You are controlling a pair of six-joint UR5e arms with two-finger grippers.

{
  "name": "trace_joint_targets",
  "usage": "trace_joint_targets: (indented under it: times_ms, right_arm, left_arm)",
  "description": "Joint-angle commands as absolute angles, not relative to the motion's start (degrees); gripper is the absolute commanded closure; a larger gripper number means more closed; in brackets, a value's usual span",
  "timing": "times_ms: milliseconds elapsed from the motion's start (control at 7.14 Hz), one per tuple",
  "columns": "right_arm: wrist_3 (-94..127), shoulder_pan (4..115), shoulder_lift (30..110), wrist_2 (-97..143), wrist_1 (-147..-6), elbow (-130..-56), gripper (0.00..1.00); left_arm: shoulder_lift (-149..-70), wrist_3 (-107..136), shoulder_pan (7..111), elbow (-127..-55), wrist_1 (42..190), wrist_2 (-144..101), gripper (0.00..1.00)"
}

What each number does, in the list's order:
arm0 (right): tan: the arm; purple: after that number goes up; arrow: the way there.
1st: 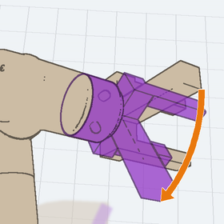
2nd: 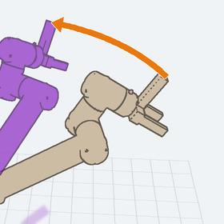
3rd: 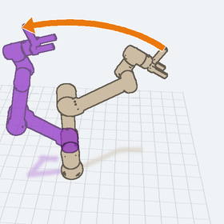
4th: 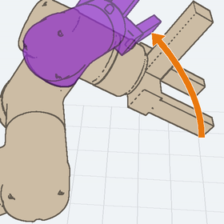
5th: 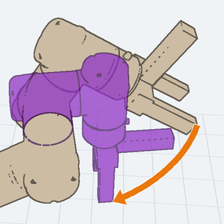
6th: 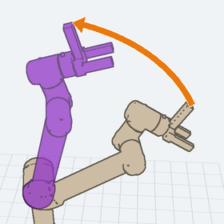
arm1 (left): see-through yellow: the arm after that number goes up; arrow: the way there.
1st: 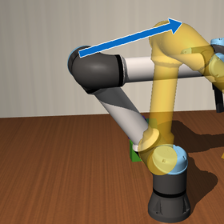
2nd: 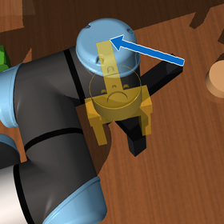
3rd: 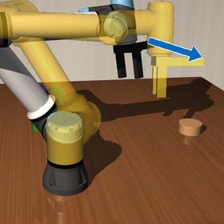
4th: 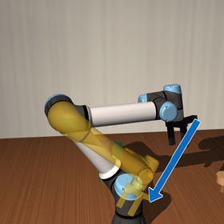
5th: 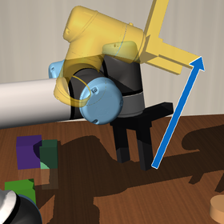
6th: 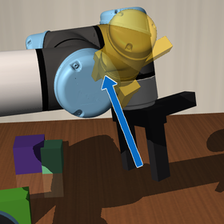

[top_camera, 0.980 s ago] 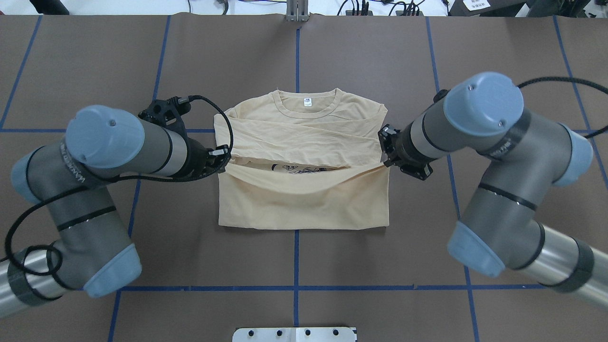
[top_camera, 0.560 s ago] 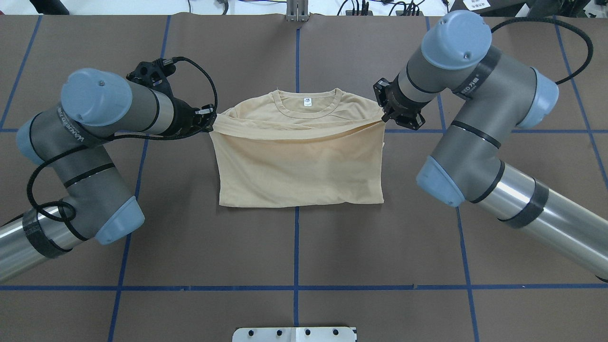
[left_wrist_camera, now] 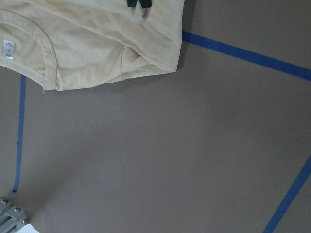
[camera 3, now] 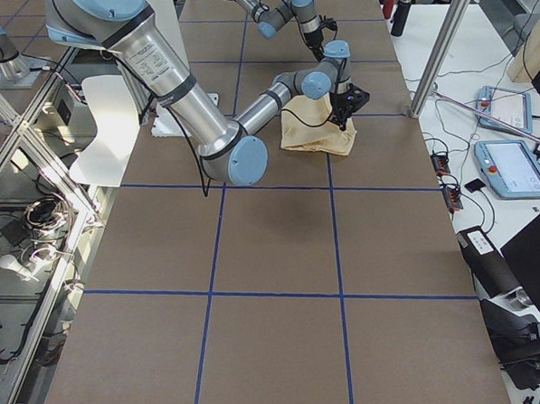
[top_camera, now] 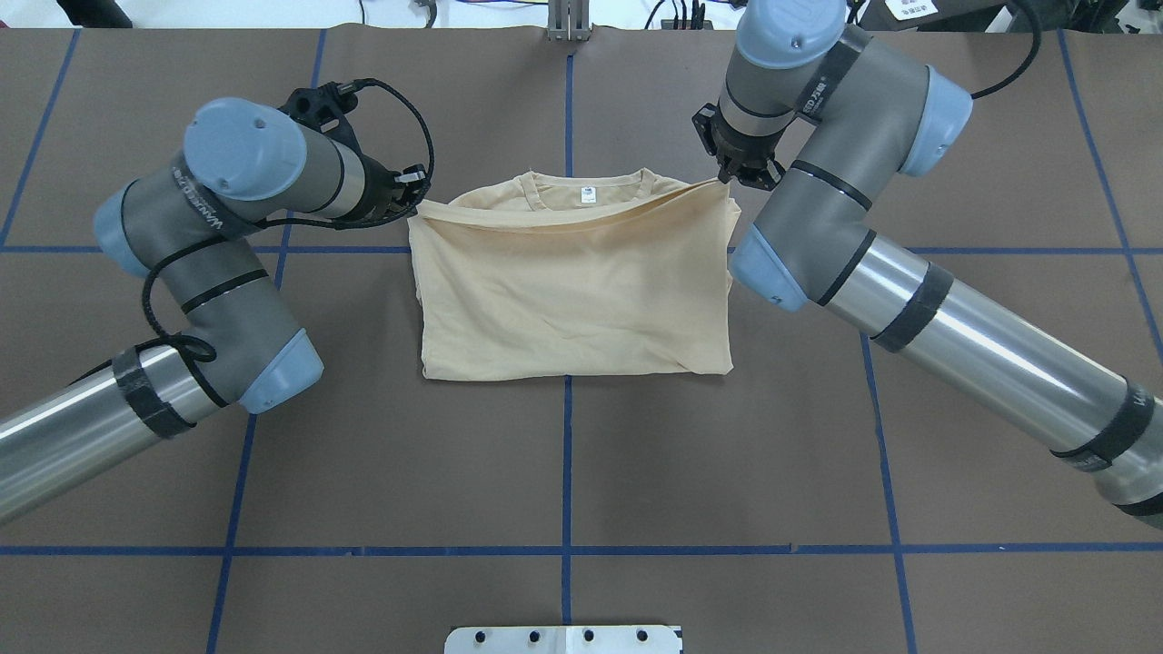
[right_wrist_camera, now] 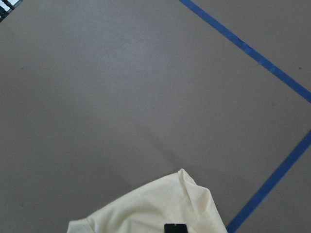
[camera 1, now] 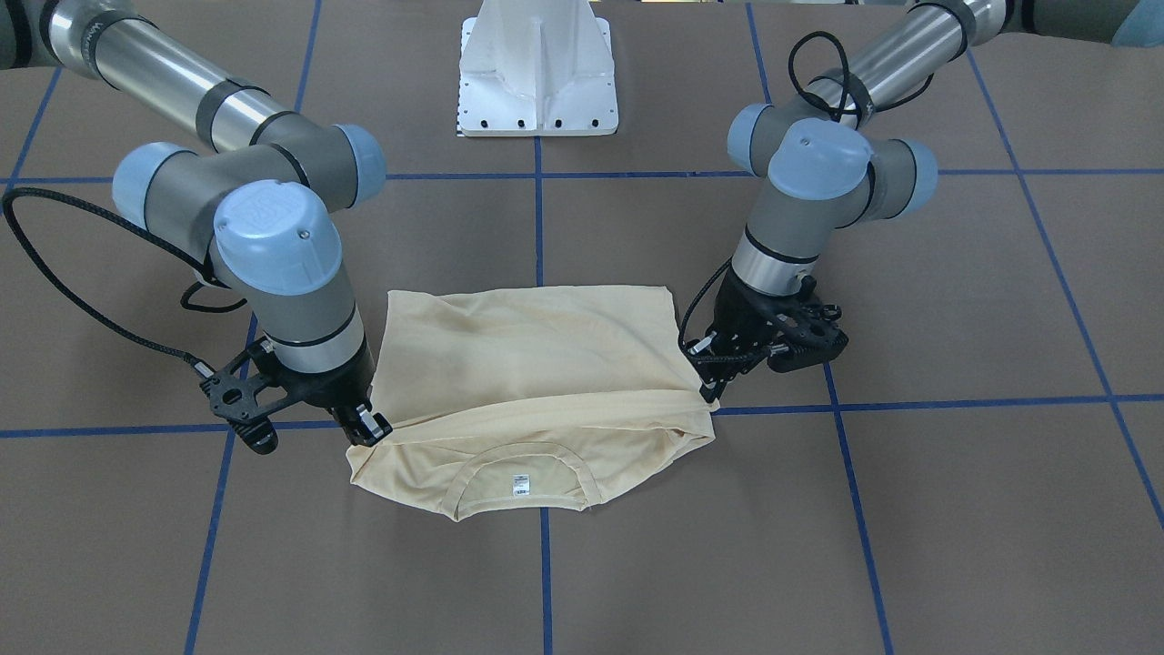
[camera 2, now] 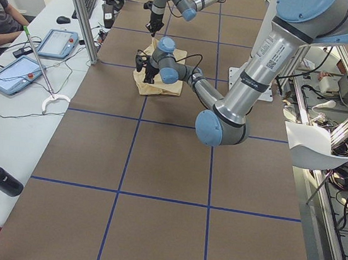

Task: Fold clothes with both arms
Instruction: 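Lay the hem down near the collar and open both grippers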

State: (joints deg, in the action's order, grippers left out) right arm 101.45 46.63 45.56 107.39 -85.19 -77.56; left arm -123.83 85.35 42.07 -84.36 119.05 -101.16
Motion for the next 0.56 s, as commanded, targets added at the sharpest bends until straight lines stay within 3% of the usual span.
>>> trace_joint_targets:
  times_ms: [0, 420]
  right_arm:
    - [101.2, 45.4, 43.4, 102.9, -79.8, -69.1, 1.0]
    - [100.6, 44.7, 41.7, 100.7, -78.7, -65.2, 1.0]
  left_arm:
    - [-126.0, 84.2, 42.2, -76.8, 123.2, -97.8, 1.0]
    - [-126.1, 84.2, 42.1, -74.5, 125.9, -97.7, 1.0]
